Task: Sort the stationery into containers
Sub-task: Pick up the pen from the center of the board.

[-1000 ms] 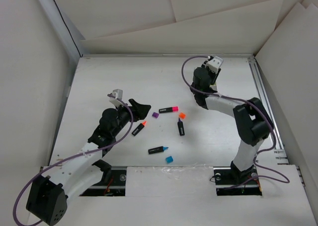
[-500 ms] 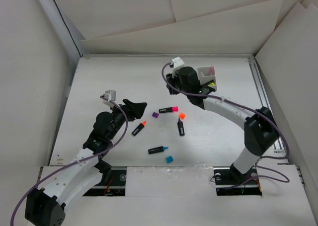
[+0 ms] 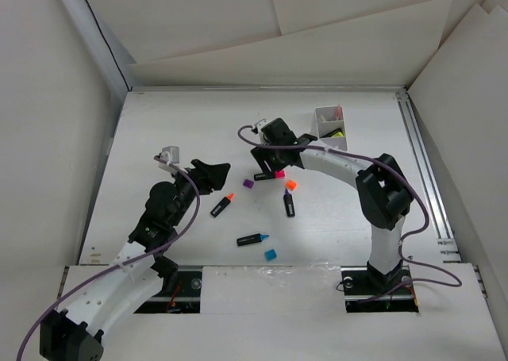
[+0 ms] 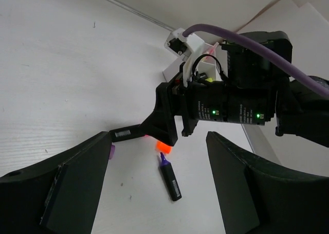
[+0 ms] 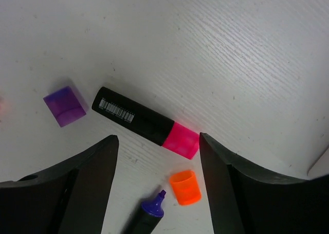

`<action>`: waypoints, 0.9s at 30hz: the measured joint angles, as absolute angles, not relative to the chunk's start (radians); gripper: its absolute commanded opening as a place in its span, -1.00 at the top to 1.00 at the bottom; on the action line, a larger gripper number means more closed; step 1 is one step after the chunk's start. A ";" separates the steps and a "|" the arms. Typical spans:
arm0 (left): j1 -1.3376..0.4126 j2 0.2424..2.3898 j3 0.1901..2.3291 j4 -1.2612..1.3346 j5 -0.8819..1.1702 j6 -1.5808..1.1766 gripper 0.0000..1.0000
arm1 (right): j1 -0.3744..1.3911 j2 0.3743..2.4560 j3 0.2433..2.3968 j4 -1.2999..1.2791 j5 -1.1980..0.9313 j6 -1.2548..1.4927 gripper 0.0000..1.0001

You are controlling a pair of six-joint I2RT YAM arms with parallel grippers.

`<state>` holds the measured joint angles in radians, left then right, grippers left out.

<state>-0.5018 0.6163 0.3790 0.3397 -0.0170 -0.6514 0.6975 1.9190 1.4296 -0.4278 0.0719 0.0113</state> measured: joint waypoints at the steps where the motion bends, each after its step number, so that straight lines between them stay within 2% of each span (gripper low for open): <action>1: -0.502 0.617 0.379 0.340 -0.020 -0.651 -0.44 | 0.699 1.926 1.437 -0.437 0.074 0.006 -0.40; 6: -0.502 0.611 0.378 0.330 -0.042 -0.651 -0.44 | 0.709 1.990 1.490 -0.478 0.075 -0.012 -0.45; 18: -0.502 0.564 0.376 0.306 -0.086 -0.651 -0.46 | 0.715 2.128 1.629 -0.569 0.083 -0.059 -0.43; 26: -0.502 0.566 0.375 0.300 -0.088 -0.651 -0.46 | 0.707 2.185 1.708 -0.569 0.095 -0.077 -0.07; 27: -0.502 0.567 0.375 0.300 -0.088 -0.651 -0.46 | 0.704 2.193 1.717 -0.568 0.094 -0.080 0.06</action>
